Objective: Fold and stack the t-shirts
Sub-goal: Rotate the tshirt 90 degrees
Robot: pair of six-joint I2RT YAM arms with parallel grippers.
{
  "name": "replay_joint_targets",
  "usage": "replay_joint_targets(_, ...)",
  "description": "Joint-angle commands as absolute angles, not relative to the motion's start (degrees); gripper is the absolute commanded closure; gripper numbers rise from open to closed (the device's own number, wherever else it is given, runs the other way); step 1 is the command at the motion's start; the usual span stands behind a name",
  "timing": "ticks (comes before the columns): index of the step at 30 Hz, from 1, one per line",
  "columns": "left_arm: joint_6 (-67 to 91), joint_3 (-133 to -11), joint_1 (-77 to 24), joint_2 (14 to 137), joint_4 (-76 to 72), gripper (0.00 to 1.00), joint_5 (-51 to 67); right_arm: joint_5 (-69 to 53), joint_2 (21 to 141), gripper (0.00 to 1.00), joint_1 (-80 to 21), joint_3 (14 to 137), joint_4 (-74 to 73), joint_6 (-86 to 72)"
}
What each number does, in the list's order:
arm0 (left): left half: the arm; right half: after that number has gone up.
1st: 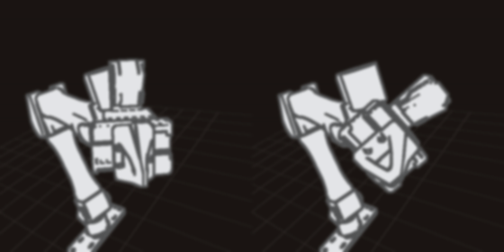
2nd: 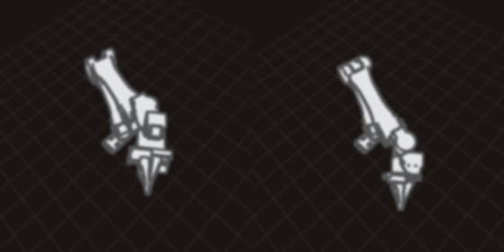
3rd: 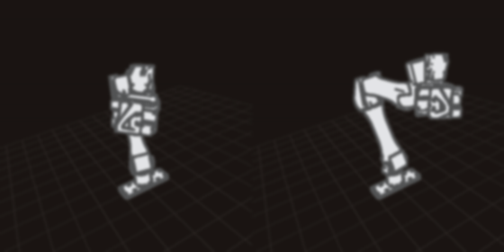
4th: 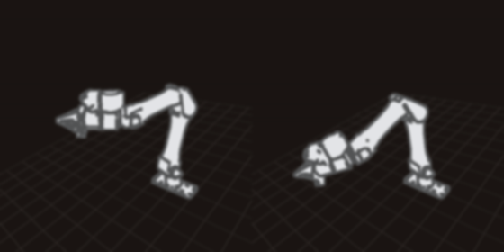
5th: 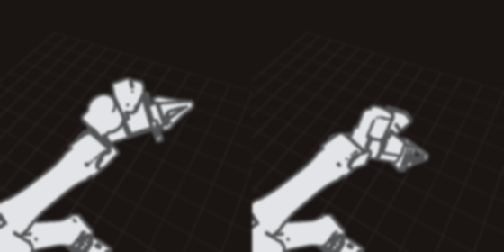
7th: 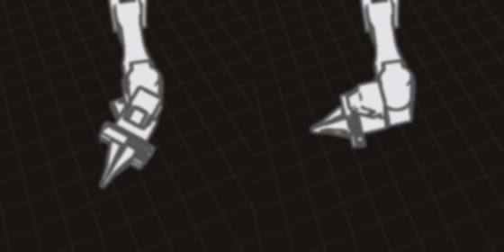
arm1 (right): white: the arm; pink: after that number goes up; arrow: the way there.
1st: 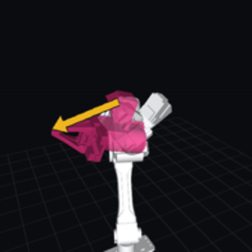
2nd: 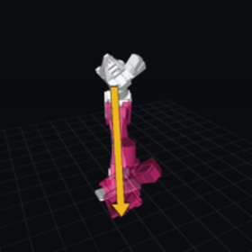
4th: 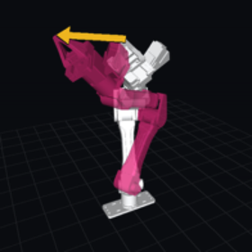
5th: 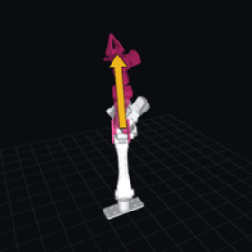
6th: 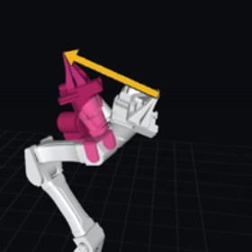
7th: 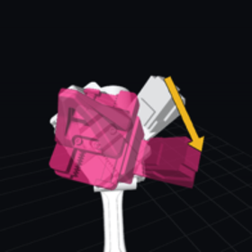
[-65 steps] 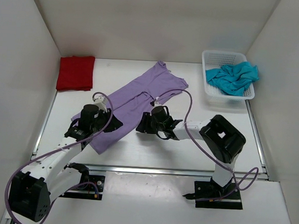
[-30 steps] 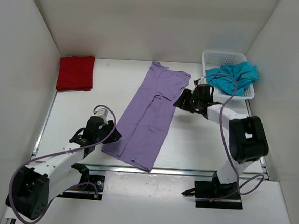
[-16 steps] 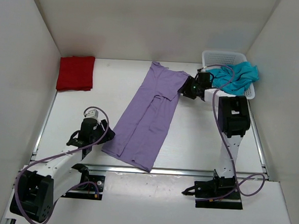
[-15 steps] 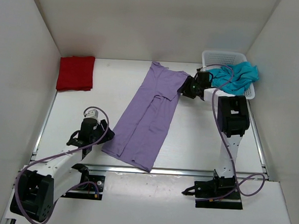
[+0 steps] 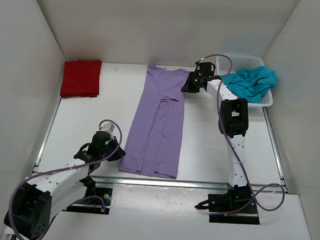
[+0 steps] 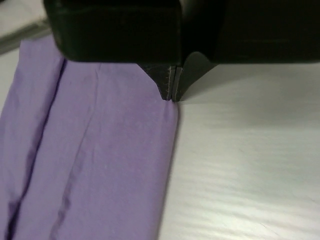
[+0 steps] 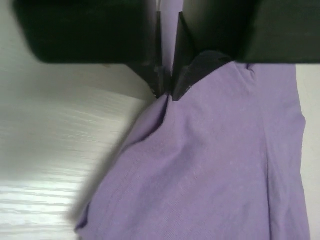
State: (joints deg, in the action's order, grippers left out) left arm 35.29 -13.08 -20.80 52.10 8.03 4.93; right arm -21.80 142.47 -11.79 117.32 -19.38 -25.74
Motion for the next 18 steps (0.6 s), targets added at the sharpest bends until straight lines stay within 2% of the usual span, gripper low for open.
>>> replay_joint_targets(1,39.53,-11.08,-25.47,48.7,13.01,0.96,9.22,-22.24,143.52,0.86,-13.01,129.43,-30.91,-20.83)
replay_joint_targets(2,40.25,-10.47,-27.32,48.17,13.36,0.95,9.75,-21.28,143.53,0.8,-13.27,132.16,-33.72,-19.87)
replay_joint_targets(3,41.3,-10.2,-28.29,47.9,12.32,0.87,10.63,-19.96,143.0,0.72,-13.97,133.58,-36.45,-18.73)
replay_joint_targets(5,42.01,-10.46,-29.09,47.55,11.96,0.7,11.16,-18.9,140.73,0.65,-13.71,135.18,-39.88,-17.59)
replay_joint_targets(6,41.49,-11.16,-29.18,47.64,12.56,0.65,10.64,-18.72,138.02,0.65,-13.54,134.91,-41.38,-16.45)
replay_joint_targets(8,39.12,-13.08,-27.78,47.9,14.49,0.41,9.84,-17.5,132.4,0.65,-13.97,128.45,-41.75,-15.3)
replay_joint_targets(9,37.81,-13.97,-26.03,47.73,15.55,0.22,9.67,-17.32,126.45,0.65,-14.24,120.93,-38.79,-15.12)
replay_joint_targets(10,36.31,-14.06,-25.49,47.55,15.73,0.1,8.8,-17.66,122.91,0.65,-14.33,115.98,-35.98,-15.03)
replay_joint_targets(11,35.08,-14.58,-23.92,47.03,16.43,0.02,9.31,-18.1,115.3,0.64,-14.94,104.7,-29.51,-17.03)
replay_joint_targets(15,34.19,-14.59,-24.94,48.69,16.17,0.01,12.04,-22.05,93.83,0.62,-16.34,73.91,-13.66,-22.49)
replay_joint_targets(18,34.98,-14.24,-29.6,47.65,18.01,0.02,10.99,-19.18,84.06,0.64,-19.85,61.13,-14.75,-21.54)
